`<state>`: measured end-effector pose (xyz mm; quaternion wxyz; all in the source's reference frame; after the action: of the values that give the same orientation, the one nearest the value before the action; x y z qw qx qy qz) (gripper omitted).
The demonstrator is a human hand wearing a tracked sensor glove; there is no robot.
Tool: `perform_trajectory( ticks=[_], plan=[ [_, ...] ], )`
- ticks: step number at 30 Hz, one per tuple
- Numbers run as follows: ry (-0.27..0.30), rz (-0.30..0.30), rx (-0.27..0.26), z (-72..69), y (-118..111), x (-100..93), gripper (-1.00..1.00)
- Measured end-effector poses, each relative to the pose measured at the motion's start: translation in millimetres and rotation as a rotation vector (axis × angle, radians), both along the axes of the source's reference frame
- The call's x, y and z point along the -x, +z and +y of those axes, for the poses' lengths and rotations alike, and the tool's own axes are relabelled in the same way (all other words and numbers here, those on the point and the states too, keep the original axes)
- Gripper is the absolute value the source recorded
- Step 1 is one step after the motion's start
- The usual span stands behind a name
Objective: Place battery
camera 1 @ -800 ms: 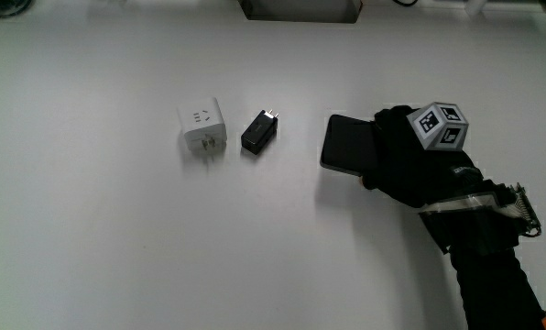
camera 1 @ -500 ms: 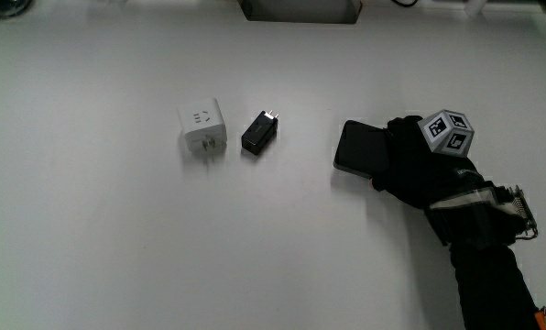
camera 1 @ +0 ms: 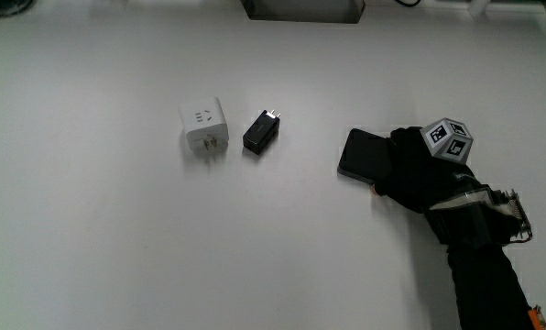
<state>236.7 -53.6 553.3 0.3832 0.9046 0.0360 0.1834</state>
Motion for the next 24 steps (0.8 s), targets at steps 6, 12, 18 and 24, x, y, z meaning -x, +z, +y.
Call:
perform_trajectory(
  ticks=[6, 12, 18, 24],
  plan=[
    [0.002, -0.021, 0.023, 0.2, -0.7, 1.4, 0.0],
    [0.002, -0.002, 0.037, 0.4, 2.7, -1.0, -0.22],
    [-0.007, -0.005, 0.049, 3.1, 3.6, 0.5, -0.48],
    [-0.025, -0.01, 0.049, 6.9, -1.4, 2.9, -0.74]
  ],
)
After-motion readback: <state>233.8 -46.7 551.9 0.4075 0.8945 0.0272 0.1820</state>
